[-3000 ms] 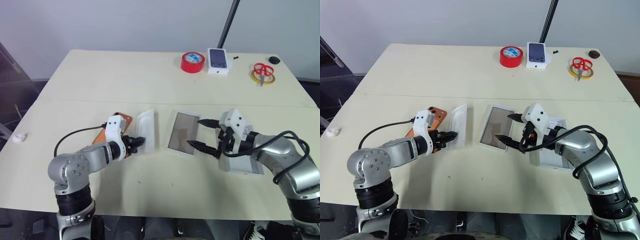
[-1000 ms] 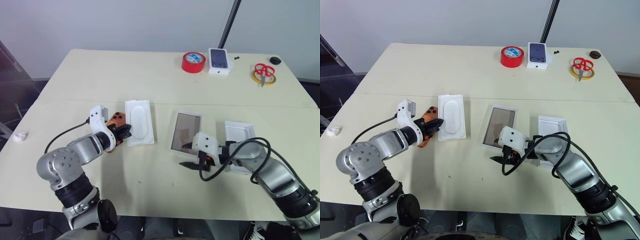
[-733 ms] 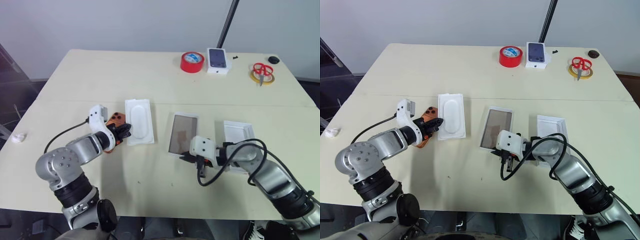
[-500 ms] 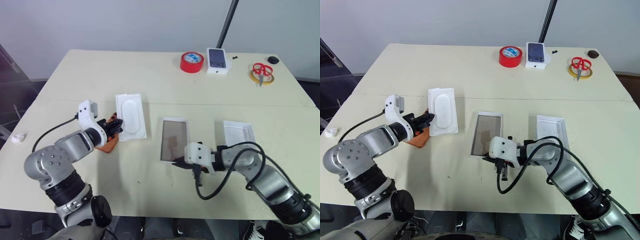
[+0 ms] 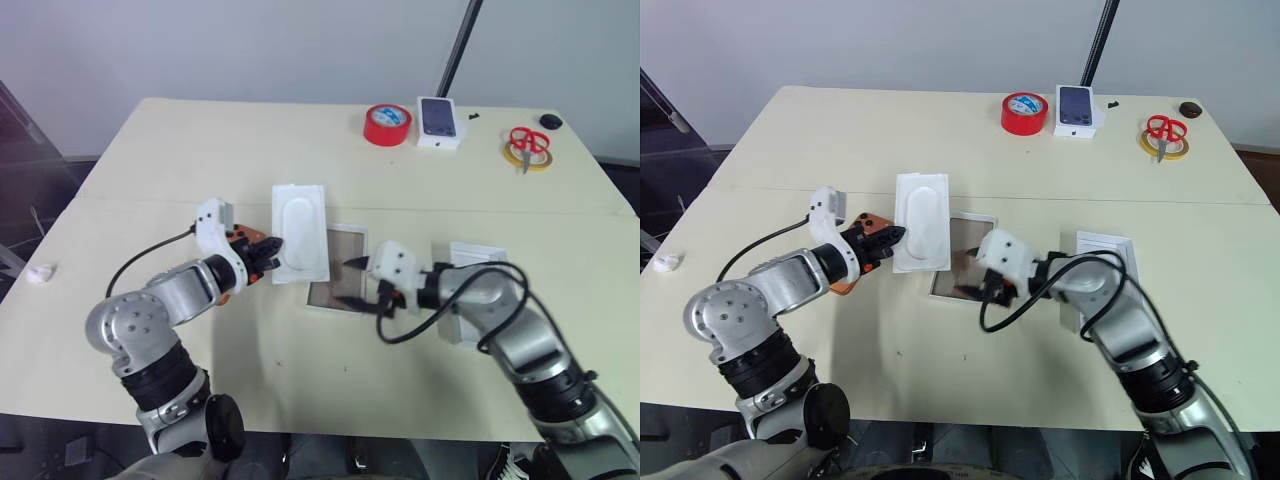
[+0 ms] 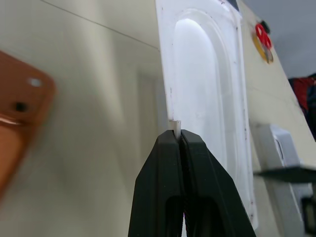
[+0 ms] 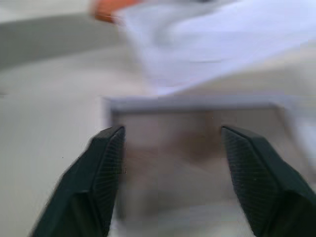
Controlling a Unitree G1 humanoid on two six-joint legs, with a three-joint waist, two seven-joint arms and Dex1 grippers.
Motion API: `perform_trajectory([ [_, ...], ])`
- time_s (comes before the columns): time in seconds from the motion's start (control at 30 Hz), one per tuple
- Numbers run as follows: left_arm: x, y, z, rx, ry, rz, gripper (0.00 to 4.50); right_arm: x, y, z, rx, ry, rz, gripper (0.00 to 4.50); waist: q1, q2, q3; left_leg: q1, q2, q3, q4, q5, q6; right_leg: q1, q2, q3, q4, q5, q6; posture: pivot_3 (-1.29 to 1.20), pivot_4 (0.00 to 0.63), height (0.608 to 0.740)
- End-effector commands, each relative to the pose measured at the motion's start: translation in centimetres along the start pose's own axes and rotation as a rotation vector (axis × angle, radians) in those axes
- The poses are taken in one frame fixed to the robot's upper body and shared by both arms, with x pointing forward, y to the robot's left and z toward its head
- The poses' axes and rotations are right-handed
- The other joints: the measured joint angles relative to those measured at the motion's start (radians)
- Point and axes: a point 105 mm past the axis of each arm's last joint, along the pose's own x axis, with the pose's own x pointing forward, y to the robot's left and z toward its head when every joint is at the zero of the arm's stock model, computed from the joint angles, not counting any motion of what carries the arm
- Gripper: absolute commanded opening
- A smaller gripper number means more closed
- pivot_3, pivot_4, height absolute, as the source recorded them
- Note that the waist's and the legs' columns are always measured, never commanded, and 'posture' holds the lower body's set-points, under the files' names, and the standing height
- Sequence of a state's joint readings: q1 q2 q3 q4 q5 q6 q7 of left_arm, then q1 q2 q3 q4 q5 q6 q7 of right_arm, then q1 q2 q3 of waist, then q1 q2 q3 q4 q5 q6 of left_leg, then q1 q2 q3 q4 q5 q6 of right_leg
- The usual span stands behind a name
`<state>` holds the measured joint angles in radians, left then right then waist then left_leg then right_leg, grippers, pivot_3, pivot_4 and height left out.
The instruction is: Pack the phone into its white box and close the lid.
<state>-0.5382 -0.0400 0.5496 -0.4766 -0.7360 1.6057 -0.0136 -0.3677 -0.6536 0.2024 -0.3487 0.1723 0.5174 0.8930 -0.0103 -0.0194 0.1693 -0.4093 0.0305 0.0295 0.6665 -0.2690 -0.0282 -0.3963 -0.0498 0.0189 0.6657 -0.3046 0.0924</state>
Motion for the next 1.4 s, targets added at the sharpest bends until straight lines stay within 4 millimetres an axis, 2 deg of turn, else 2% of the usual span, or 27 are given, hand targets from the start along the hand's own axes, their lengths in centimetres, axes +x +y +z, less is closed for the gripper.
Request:
perform_trajectory([
  [0.03, 0.7, -1.1, -1.1, 0.019, 0.043, -0.017, 0.0, -1.7, -1.6, 0.4, -0.035, 0.0, -0.058, 3.0, -0.003, 0.0, 0.0, 0.0, 0.0, 0.0, 0.0, 0.0, 0.0, 0.0, 0.0, 0.0, 0.0, 0.0, 0.0, 0.0, 0.15, 0.718],
  [0.17, 1.4, -1.4, -1.7, 0.016, 0.076, -0.012, 0.0, -2.4, -2.2, 0.0, -0.047, 0.019, -0.083, 3.0, -0.004, 0.0, 0.0, 0.0, 0.001, 0.0, 0.0, 0.0, 0.0, 0.0, 0.003, 0.001, 0.0, 0.0, 0.0, 0.0, 0.15, 0.718],
  [0.4, 2.0, -2.2, -2.5, 0.041, 0.125, -0.039, 0.0, -2.3, -2.8, -0.1, -0.063, 0.017, -0.109, 3.0, 0.0, 0.0, 0.0, 0.0, 0.0, 0.0, 0.0, 0.0, 0.0, 0.0, 0.003, 0.001, 0.0, 0.0, 0.0, 0.0, 0.15, 0.718],
  [0.5, 2.0, -2.6, -2.6, 0.044, 0.124, -0.059, 0.92, -2.2, -3.0, -0.2, -0.066, 0.016, -0.114, 3.07, -0.001, 0.0, 0.0, 0.0, 0.0, 0.0, 0.0, 0.0, 0.0, 0.0, 0.003, 0.001, 0.0, 0.0, 0.0, 0.0, 0.15, 0.718],
  [0.63, 1.5, -2.0, -2.0, 0.045, 0.1, -0.048, 2.89, -1.9, -3.3, -0.4, -0.078, 0.023, -0.124, 3.07, -0.002, 0.0, 0.0, 0.0, 0.0, 0.0, 0.0, 0.0, 0.0, 0.0, 0.003, 0.001, 0.0, 0.0, 0.0, 0.0, 0.15, 0.718],
  [0.77, 0.7, -0.9, -0.6, 0.044, 0.053, -0.019, 2.89, -1.3, -3.9, 0.0, -0.089, 0.008, -0.144, 3.07, -0.005, 0.0, 0.0, 0.0, 0.001, 0.0, 0.0, 0.0, 0.0, 0.0, 0.003, 0.001, 0.0, 0.0, 0.0, 0.0, 0.15, 0.718],
  [0.87, -0.4, 0.1, 0.8, 0.097, -0.006, 0.012, 2.96, -0.3, -4.2, 0.6, -0.071, -0.011, -0.158, 2.26, -0.005, 0.0, 0.0, 0.0, 0.001, 0.0, 0.0, 0.001, -0.001, -0.001, 0.004, 0.001, 0.001, 0.0, 0.0, 0.0, 0.15, 0.718],
  [1.0, -2.0, 1.9, 2.3, 0.284, -0.075, 0.079, 2.96, 1.4, -4.7, 1.1, -0.033, -0.016, -0.186, 0.19, -0.006, 0.0, 0.0, 0.0, 0.001, 0.0, -0.001, 0.003, -0.005, -0.001, 0.003, 0.001, 0.001, 0.0, 0.0, 0.0, 0.15, 0.718],
  [1.03, -2.4, 2.4, 2.6, 0.338, -0.095, 0.091, 2.96, 2.0, -4.8, 1.2, -0.02, -0.014, -0.196, 0.05, -0.004, 0.0, 0.0, 0.0, 0.001, 0.001, -0.001, 0.003, -0.006, -0.001, 0.003, 0.001, 0.001, 0.0, 0.0, 0.0, 0.15, 0.718],
  [1.17, -3.9, 3.6, 2.7, 0.511, -0.119, 0.098, 2.96, 4.0, -4.8, 1.2, 0.01, 0.013, -0.227, 0.05, -0.003, 0.0, 0.0, 0.0, 0.001, 0.001, -0.001, 0.003, -0.006, -0.002, 0.0, 0.001, 0.001, 0.0, -0.001, 0.0, 0.15, 0.718],
  [1.27, -4.9, 4.1, 1.8, 0.649, -0.091, 0.073, 2.96, 5.5, -4.7, 0.9, 0.021, 0.043, -0.241, 0.05, -0.004, 0.0, 0.0, 0.0, 0.001, 0.001, -0.002, 0.001, -0.003, -0.002, -0.001, 0.001, 0.0, 0.0, -0.001, 0.0, 0.15, 0.718],
  [1.4, -6.1, 3.8, 0.0, 0.749, -0.044, -0.004, 2.96, 6.9, -5.3, -0.2, 0.038, 0.097, -0.298, 0.05, -0.005, 0.0, 0.0, -0.001, 0.0, 0.002, -0.003, 0.001, -0.002, -0.004, -0.004, 0.001, 0.0, 0.0, -0.002, 0.0, 0.15, 0.718],
])
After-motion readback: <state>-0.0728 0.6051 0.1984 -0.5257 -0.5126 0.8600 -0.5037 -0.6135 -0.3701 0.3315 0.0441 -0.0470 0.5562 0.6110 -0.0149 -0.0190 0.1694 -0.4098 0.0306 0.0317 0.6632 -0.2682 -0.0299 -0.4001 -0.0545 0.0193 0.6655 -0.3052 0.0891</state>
